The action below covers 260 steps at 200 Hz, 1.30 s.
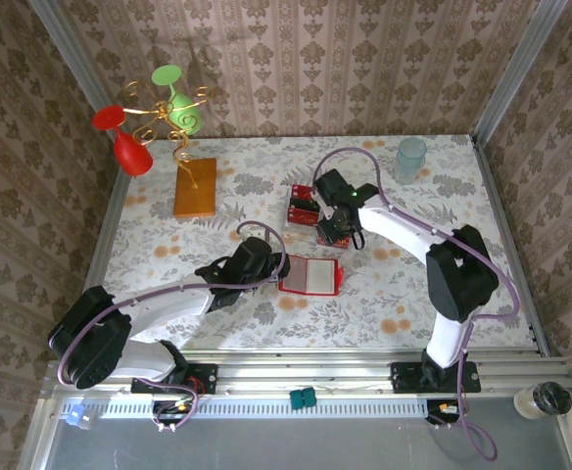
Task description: Put the credit cards into the card holder
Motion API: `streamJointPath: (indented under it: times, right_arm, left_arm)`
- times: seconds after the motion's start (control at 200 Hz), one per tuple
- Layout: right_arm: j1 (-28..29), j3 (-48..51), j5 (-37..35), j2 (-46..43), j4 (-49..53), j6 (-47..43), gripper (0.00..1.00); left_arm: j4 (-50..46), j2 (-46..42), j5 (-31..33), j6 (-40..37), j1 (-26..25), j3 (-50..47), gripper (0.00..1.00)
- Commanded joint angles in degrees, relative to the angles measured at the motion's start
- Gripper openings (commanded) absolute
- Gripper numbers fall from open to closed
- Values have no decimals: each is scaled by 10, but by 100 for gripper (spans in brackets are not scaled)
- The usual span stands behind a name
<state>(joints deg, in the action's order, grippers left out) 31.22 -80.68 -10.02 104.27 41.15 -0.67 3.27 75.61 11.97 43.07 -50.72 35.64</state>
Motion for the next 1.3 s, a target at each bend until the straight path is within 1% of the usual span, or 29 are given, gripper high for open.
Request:
streamJointPath:
  times: [0.0,0.19,0.75,0.835,1.045,1.095,1.295]
  right_arm:
    - [6,-38,-39,23,35,-29,49]
    - [9,-66,-45,59,51,-45,41]
    - [12,-93,-84,120,48,-94,41]
    - [14,-87,-78,120,46,-110,38]
    - [18,-68,-61,111,39,-136,28]
    - [18,-64,-58,106,35,-138,24]
    - [18,-50,-34,85,24,-158,13]
  left_arm:
    - [7,-8,4,6,-3,-7,63]
    - [8,-7,4,8,-2,-8,64]
    - [10,-1,-1,7,1,-5,63]
    - [11,0,-3,7,1,-4,63]
    - [10,1,-4,6,1,-3,63]
    - [11,1,-4,6,1,-2,63]
    - [10,1,-4,6,2,-2,63]
